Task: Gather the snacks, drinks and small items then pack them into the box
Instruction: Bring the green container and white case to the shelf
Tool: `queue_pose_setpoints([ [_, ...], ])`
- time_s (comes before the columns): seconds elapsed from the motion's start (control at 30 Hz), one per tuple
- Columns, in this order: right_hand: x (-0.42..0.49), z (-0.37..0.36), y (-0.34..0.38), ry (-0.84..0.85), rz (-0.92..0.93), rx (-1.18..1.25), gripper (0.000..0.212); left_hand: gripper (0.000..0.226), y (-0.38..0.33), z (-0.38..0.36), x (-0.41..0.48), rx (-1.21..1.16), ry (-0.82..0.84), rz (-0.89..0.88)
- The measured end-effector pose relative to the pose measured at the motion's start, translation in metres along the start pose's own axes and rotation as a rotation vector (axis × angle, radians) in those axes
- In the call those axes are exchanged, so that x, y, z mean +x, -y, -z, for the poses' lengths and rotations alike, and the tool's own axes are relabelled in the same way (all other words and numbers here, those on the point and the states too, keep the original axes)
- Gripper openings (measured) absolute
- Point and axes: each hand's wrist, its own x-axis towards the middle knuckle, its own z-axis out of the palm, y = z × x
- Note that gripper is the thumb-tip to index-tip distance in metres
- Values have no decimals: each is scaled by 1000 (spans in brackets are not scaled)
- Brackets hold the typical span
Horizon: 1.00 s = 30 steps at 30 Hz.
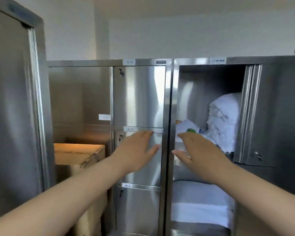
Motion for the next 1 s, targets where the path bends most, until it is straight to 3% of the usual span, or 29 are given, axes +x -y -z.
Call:
queue_pose_setpoints([
  [0.4,98,-120,-182,105,-230,-58,59,61,1,-164,219,-164,41,-170],
  [0.57,99,-168,-256,122,-242,-41,59,62,-13,-242,295,-179,146,-172],
  [0.8,135,-197,-395,120,-223,-143,63,65,-31,-341,412,-158,145,-161],
  [1.0,184,-244,-505,144,-231,-72,60,64,-30,-399,510,-83,100,-72],
])
